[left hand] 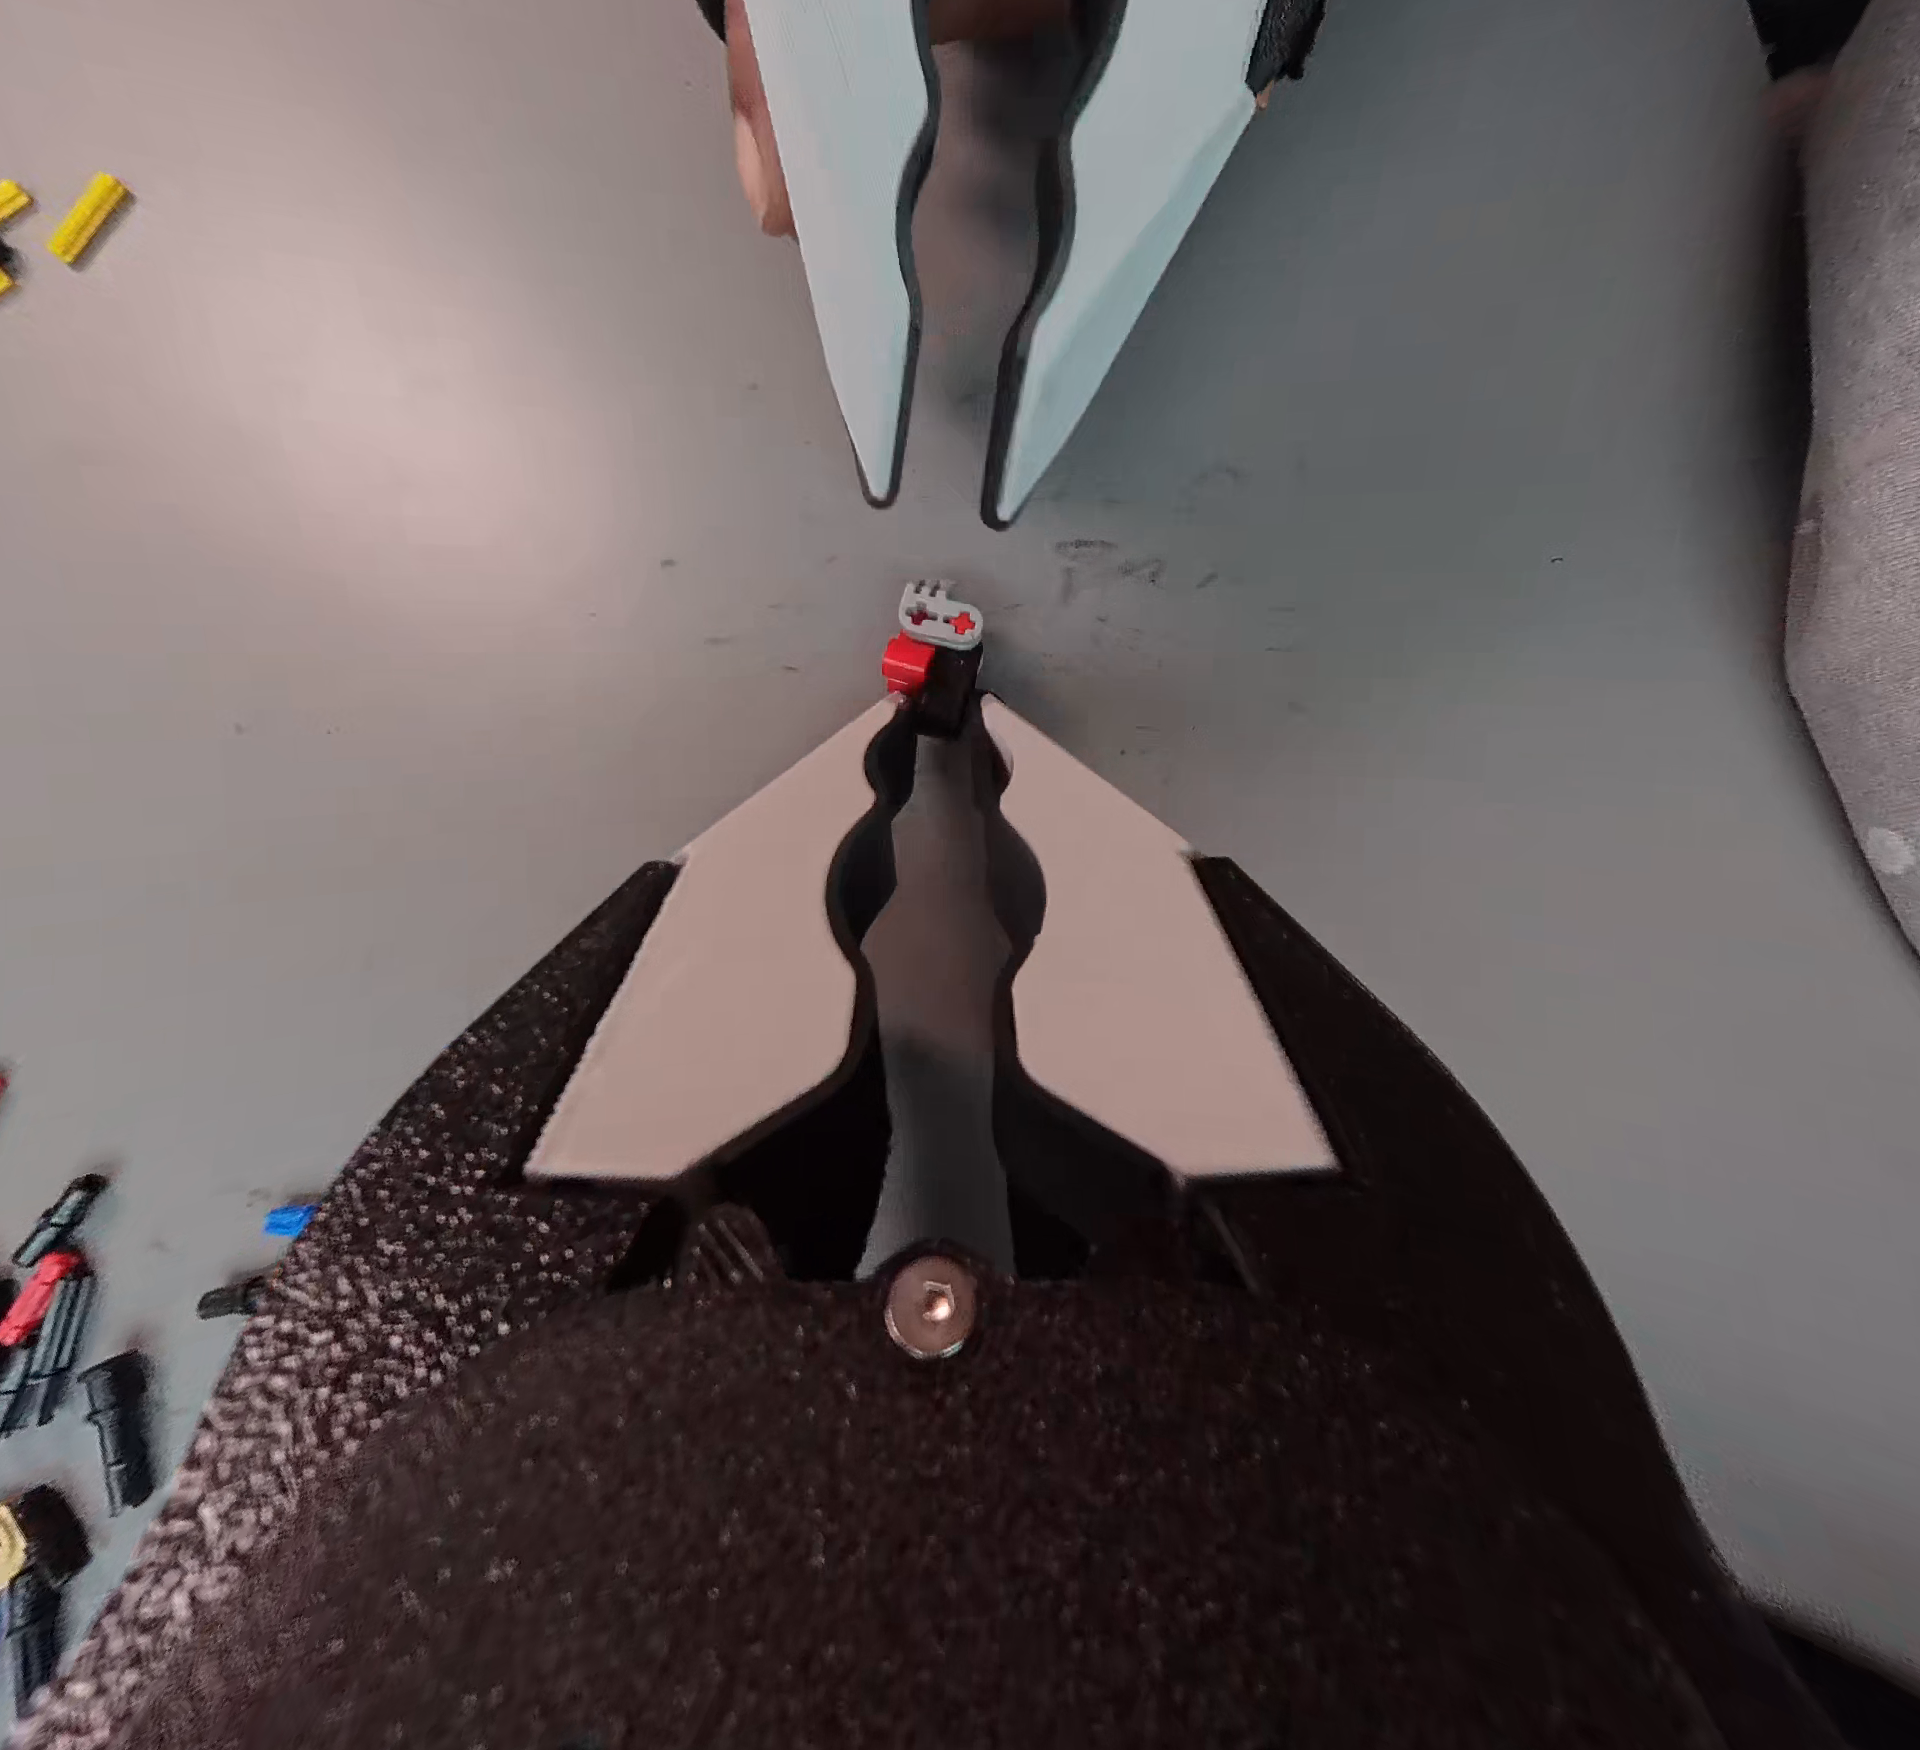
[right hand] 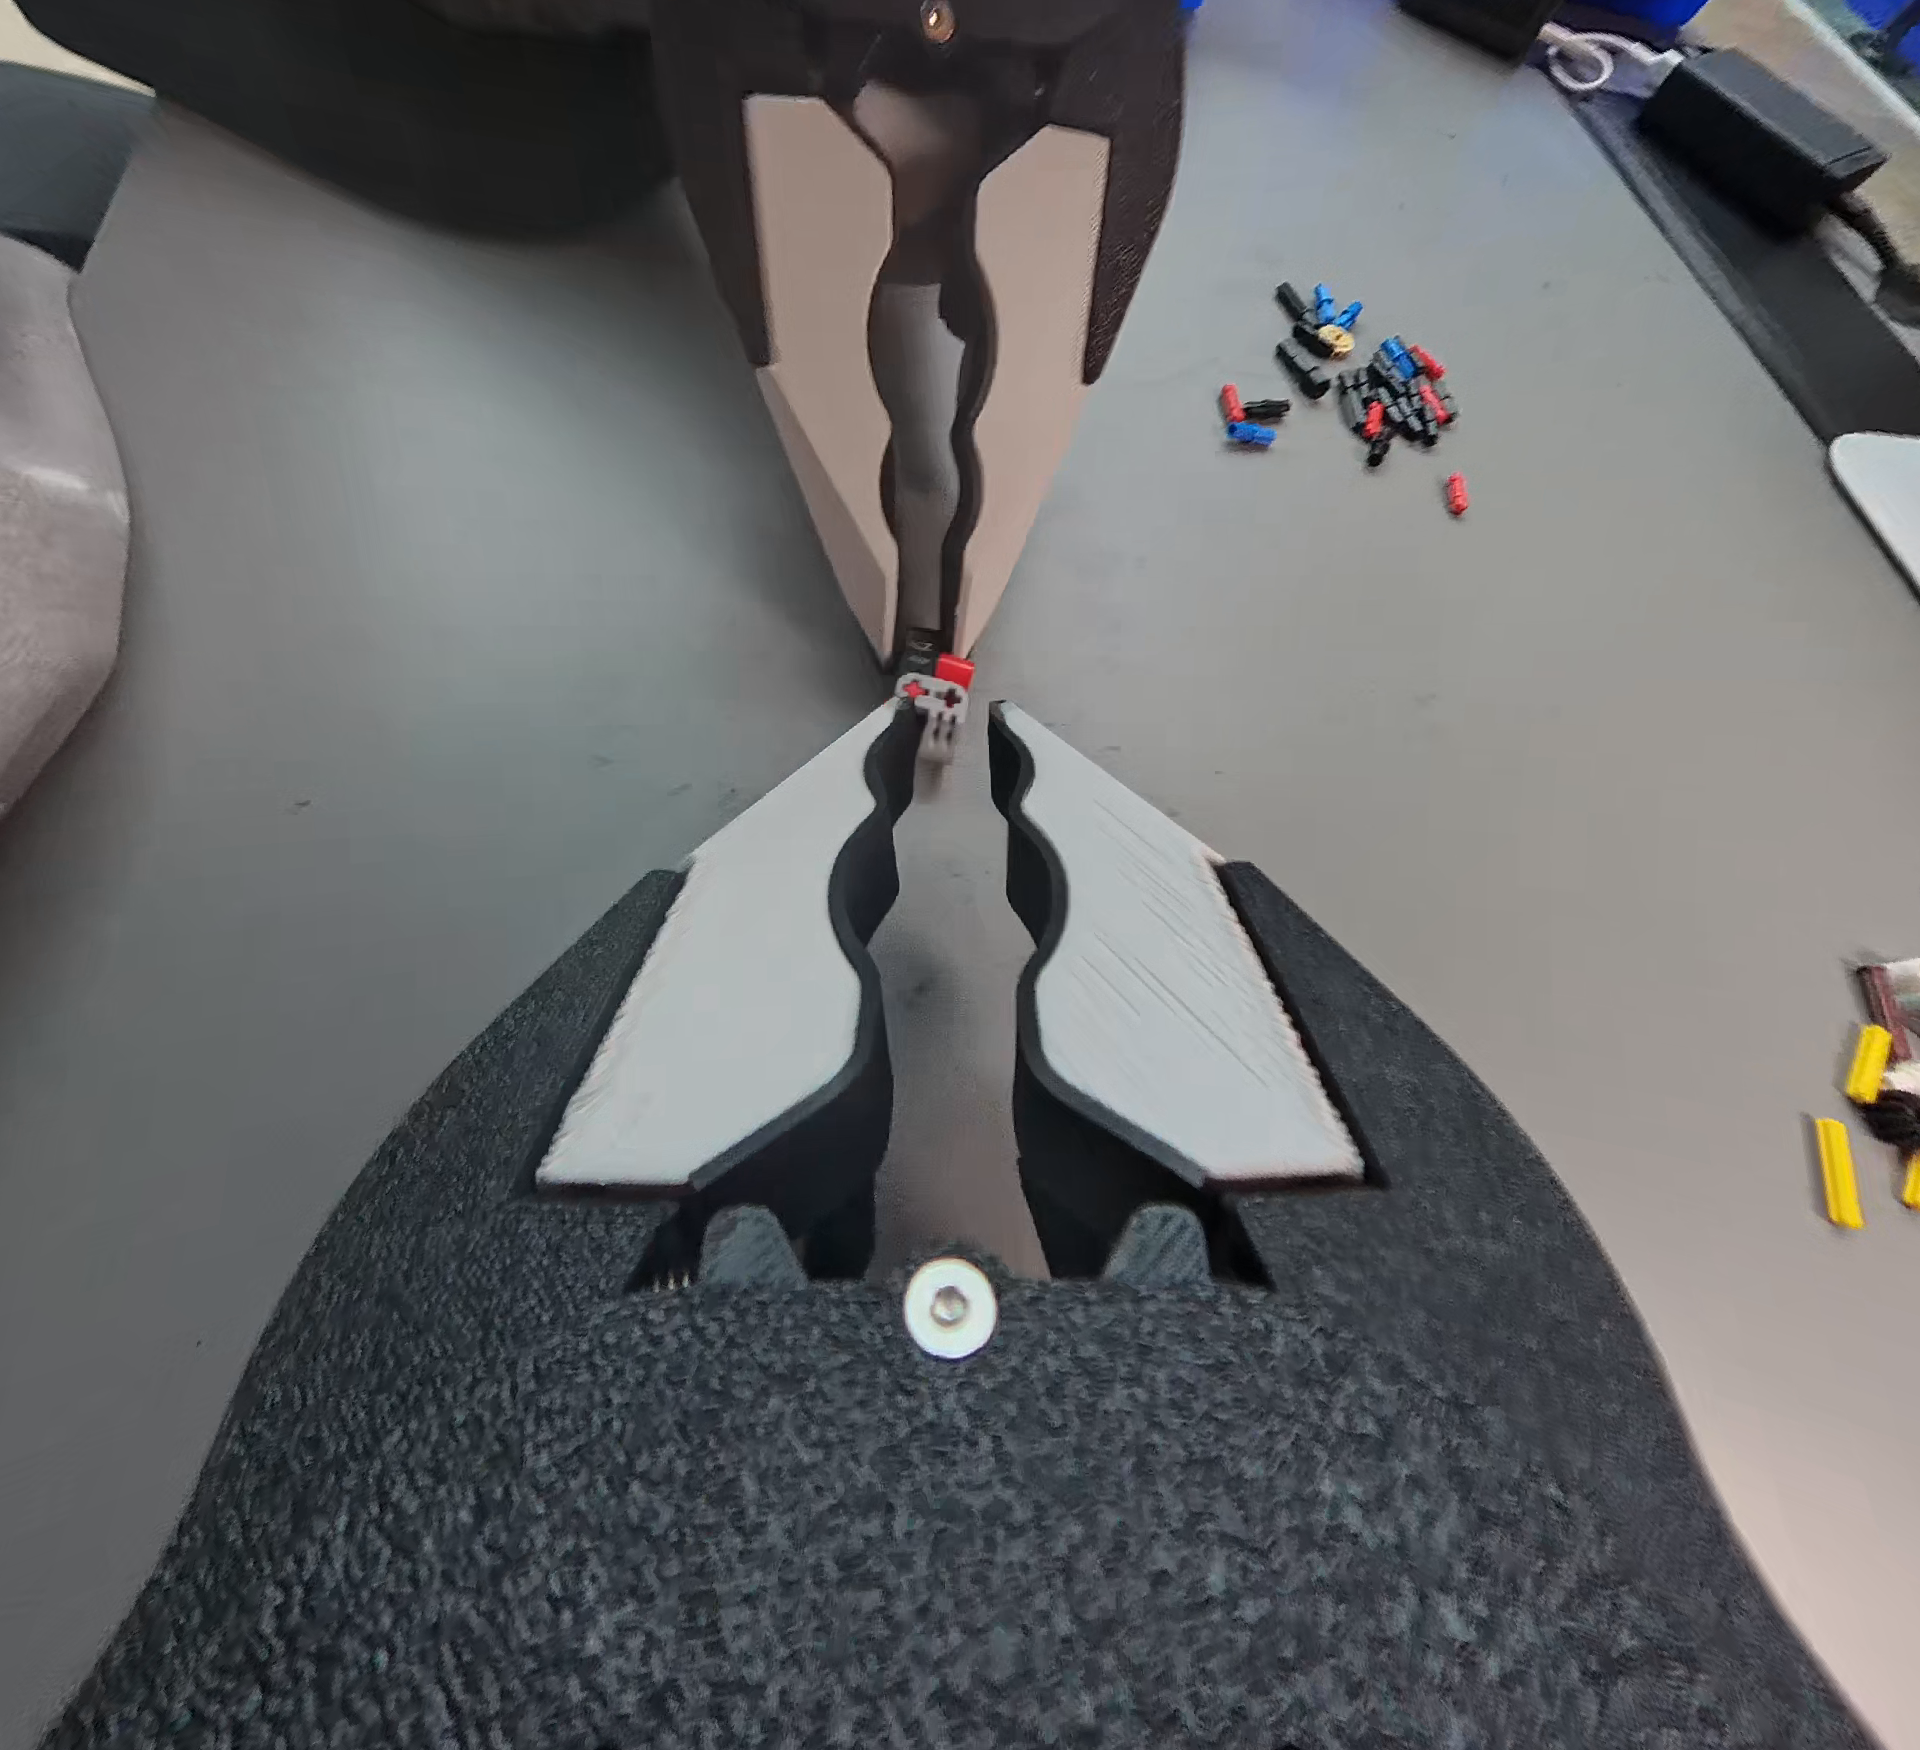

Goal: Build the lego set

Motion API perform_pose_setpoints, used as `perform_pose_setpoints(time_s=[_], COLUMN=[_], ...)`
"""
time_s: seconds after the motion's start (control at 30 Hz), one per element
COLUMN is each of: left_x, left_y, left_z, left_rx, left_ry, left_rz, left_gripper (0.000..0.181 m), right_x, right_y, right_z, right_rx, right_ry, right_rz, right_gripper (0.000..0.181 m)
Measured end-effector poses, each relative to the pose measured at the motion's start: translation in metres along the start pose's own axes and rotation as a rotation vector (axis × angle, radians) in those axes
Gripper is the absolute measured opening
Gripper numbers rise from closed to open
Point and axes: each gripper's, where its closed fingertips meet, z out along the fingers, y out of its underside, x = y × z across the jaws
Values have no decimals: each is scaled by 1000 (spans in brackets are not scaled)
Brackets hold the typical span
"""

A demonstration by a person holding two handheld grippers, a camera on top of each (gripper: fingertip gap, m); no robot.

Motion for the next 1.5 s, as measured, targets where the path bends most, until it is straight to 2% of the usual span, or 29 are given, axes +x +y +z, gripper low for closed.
perform_pose_setpoints(time_s=[0.03,0.13,0.23,0.43,0.63,0.73,0.83,1.0,1.13,1.27,1.33,1.4,1.47,1.5], left_x=[-1,-5,-7,-4,-3,-1,0,-2,1,13,18,18,14,13], left_y=[-2,-13,-18,-29,-41,-48,-50,-46,-55,-68,-70,-70,-69,-69], left_z=[0,-4,-8,-18,-26,-35,-44,-43,-51,-55,-54,-54,-55,-56], left_rx=[6,45,70,140,216,298,375,349,397,465,477,478,486,499], left_ry=[-24,-93,-156,-187,-227,-168,-86,-95,-122,-115,-107,-102,-80,-32], left_rz=[23,82,153,241,291,212,99,116,165,234,256,255,180,106], left_gripper=[10,8,8,8,9,9,8,8,8,8,9,9,12,20], right_x=[-4,-1,6,8,8,8,7,7,7,5,0,1,5,10], right_y=[3,9,3,-5,-23,-36,-36,-23,-26,-38,-43,-43,-45,-45], right_z=[3,7,3,-7,-16,-25,-26,-18,-17,-16,-16,-19,-23,-24], right_rx=[-28,-74,-21,57,150,216,206,160,183,227,247,251,253,238], right_ry=[-8,27,69,65,125,157,188,163,126,136,132,150,193,238], right_rz=[-17,-41,-59,-89,-204,-242,-314,-263,-170,-192,-217,-247,-284,-325], right_gripper=[15,18,8,12,5,0,0,0,23,17,8,7,7,7])
